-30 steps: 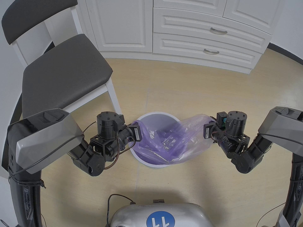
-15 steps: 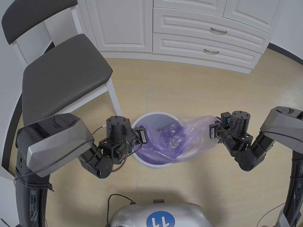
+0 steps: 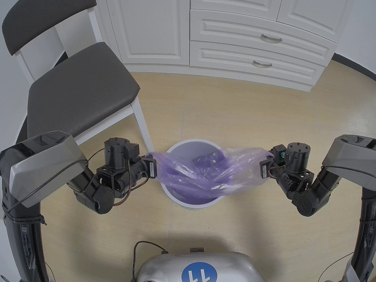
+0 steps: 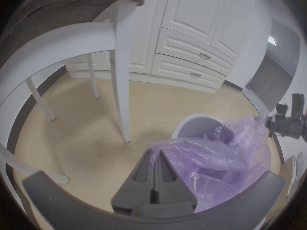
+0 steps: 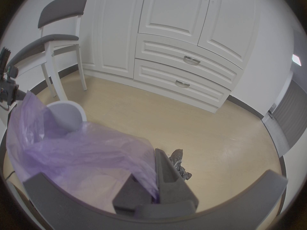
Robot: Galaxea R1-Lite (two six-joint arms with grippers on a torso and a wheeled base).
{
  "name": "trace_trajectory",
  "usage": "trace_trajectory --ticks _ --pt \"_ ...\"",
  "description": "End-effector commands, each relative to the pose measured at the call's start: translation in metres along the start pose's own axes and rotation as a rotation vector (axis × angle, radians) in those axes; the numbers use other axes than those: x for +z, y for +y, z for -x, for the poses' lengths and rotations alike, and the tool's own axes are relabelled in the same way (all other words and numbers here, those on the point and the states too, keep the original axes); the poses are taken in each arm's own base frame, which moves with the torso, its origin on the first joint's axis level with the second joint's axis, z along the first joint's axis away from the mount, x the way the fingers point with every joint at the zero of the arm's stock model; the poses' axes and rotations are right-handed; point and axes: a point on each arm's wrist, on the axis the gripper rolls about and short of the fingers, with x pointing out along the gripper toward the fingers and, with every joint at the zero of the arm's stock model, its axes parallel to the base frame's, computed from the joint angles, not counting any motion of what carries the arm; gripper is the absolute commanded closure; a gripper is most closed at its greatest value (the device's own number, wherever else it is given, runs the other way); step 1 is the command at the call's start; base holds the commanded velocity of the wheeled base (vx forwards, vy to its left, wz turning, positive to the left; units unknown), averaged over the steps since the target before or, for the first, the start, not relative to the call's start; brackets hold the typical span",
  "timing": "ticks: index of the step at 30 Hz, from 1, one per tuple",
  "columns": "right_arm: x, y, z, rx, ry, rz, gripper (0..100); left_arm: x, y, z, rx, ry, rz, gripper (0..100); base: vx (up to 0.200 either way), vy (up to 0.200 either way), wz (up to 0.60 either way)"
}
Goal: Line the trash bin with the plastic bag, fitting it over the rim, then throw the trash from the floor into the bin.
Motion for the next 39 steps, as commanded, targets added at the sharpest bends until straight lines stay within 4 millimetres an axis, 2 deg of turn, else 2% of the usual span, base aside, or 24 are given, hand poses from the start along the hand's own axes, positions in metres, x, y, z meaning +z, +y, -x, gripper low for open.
trace_trajectory --ticks 1,11,19,27,30,35,36,39 --pt "-0.008 0.0 0.006 0.009 0.033 0.04 100 0.0 0.015 0.013 0.025 0.034 -0.054 100 0.0 0.0 0.0" --pt "-0.02 -0.002 0.015 0.017 0.079 0.119 100 -0.006 0.032 0.016 0.064 0.08 -0.133 100 0.0 0.0 0.0" --pt "-0.025 -0.004 0.02 0.018 0.106 0.16 100 -0.012 0.039 0.02 0.079 0.108 -0.183 100 0.0 0.0 0.0" --pt "-0.027 -0.001 0.023 0.031 0.112 0.166 100 -0.009 0.039 0.023 0.078 0.102 -0.186 100 0.0 0.0 0.0" --pt "-0.026 0.001 0.035 0.053 0.123 0.177 100 -0.008 0.035 0.028 0.067 0.096 -0.189 100 0.0 0.0 0.0" --pt "-0.012 0.005 0.065 0.11 0.097 0.191 100 0.001 0.027 0.042 0.047 0.077 -0.196 100 0.0 0.0 0.0" --pt "-0.012 0.005 0.065 0.11 0.097 0.191 100 0.001 0.027 0.042 0.047 0.077 -0.196 100 0.0 0.0 0.0" --pt "0.0 0.005 0.083 0.2 0.047 0.179 100 0.005 0.02 0.051 0.018 0.067 -0.2 100 0.0 0.0 0.0"
